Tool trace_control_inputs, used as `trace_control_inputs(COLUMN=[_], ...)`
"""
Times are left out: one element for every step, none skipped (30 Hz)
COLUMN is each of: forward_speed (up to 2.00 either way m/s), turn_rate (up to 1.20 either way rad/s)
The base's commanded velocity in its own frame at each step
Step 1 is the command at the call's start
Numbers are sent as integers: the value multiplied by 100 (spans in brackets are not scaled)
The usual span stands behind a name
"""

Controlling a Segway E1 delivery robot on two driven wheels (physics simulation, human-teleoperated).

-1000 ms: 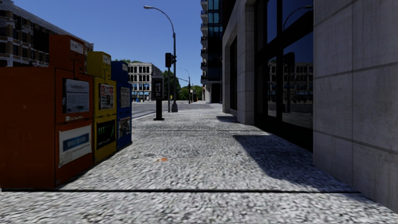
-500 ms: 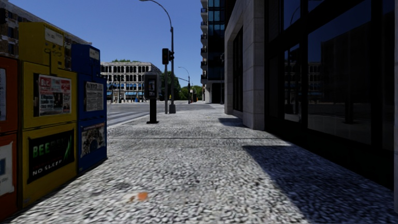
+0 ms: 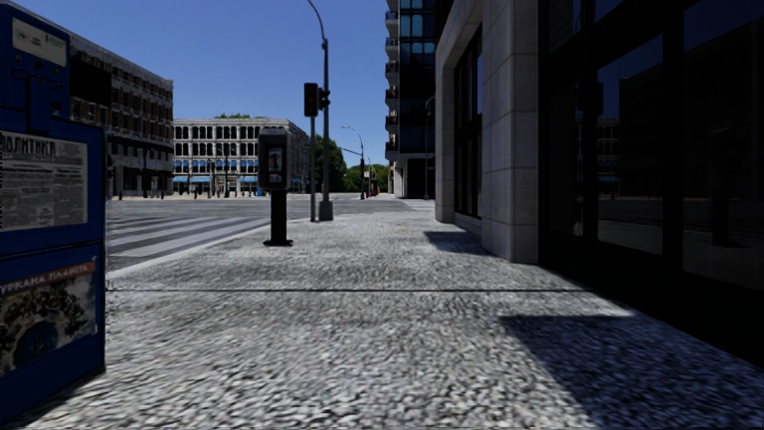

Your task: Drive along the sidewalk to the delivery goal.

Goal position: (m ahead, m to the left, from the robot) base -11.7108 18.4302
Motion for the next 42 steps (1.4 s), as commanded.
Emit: trace_control_inputs(forward_speed=[200,200,200,200,200,200,200,200,200,200,200,200,200,200,200,200,200,200,200,200,200,200,200,200,200,200,200,200,200,200,200,200,200,200,200,200,200,200,200,200,200,200], turn_rate=[0,0,0,0,0,0,0,0,0,0,0,0,0,0,0,0,0,0,0,0,0,0,0,0,0,0,0,0,0,0,0,0,0,0,0,0,0,0,0,0,0,0])
